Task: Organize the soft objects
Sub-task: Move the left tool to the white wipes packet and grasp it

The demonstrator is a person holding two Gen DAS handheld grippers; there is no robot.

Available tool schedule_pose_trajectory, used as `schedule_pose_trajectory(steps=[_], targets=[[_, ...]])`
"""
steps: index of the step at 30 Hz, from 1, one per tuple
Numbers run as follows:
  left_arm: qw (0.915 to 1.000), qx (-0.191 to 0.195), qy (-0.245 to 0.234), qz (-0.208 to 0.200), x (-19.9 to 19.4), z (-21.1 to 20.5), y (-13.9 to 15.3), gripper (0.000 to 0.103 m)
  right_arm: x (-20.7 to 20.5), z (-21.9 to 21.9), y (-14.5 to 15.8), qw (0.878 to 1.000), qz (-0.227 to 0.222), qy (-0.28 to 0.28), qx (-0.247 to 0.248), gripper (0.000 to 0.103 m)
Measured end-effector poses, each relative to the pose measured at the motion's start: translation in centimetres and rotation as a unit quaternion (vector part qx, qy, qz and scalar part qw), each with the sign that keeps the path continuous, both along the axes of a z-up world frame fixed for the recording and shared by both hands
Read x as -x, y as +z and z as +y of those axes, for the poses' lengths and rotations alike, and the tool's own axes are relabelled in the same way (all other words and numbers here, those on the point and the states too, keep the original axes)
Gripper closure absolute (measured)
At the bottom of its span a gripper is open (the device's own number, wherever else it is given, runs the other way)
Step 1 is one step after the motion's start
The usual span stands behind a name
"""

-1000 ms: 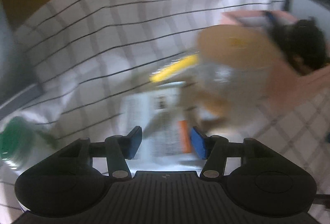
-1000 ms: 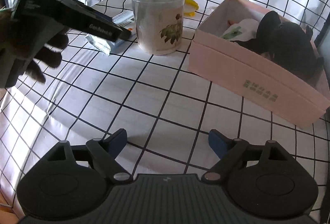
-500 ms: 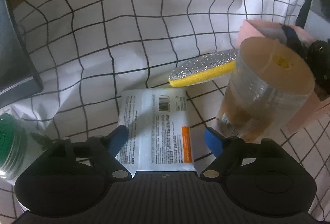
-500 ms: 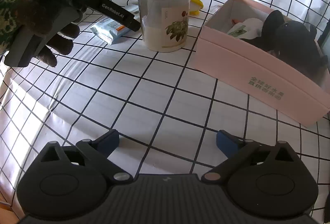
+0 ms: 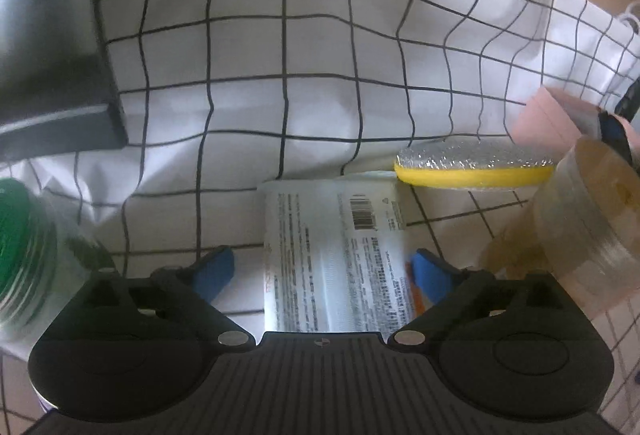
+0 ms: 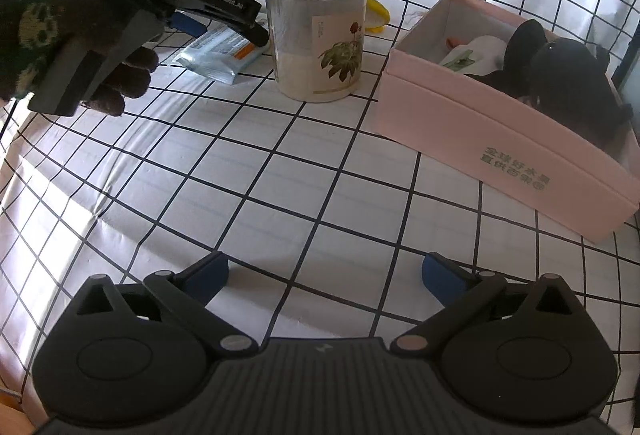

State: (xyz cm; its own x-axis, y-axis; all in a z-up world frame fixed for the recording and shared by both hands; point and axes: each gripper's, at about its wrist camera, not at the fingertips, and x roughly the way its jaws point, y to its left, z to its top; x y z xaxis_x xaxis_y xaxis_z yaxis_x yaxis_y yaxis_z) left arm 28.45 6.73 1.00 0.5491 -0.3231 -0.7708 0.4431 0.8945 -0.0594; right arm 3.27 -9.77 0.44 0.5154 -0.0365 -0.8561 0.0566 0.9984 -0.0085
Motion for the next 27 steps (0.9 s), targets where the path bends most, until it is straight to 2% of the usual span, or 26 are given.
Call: schedule_pose_trajectory(steps=[9, 13, 14, 15, 16, 21, 24, 27], targets=[[1.0, -0.001, 0.0, 0.001, 0.0, -0.4, -0.3, 0.003, 0.2, -0.1, 0.1, 1.0, -0.007, -0.001, -0.001, 0.0], [1.0, -0.003, -0.006, 0.003, 0.0, -0.3, -0.3, 0.004, 0.4, 0.1, 0.1, 1.0, -0.01, -0.024, 0.003, 0.0], [1.0, -0.002, -0.006, 0.003, 0.1, -0.2, -0.2, 0.005, 0.5, 0.1, 0.1, 0.999, -0.012, -0.031, 0.004, 0.0], [1.0, 0.003, -0.01, 0.001, 0.2, -0.2, -0.1, 0.015, 0.6, 0.2, 0.0, 0.999, -0.014, -0.036, 0.004, 0.0], [0.9999, 0.008, -0.011, -0.004, 0.5, -0.2, 0.1, 0.021, 0.7, 0.2, 0.0, 0.999, -0.017, -0.038, 0.005, 0.0], [0.9999, 0.009, 0.011, -0.006, 2.1, 1.0, 0.5, 0.024, -0.1, -0.4, 0.3, 1.0, -0.002, -0.018, -0.003, 0.0], [0.9998, 0.005, 0.005, -0.018, 3.9, 2.0, 0.9, 0.026, -0.8, -1.2, 2.3, 1.0, -0.021, -0.016, -0.016, 0.0], [0.9997, 0.013, -0.003, -0.02, 5.7, 3.2, 1.2, 0.026, -2.3, -1.4, 6.7, 0.998, -0.062, 0.002, -0.004, 0.0]])
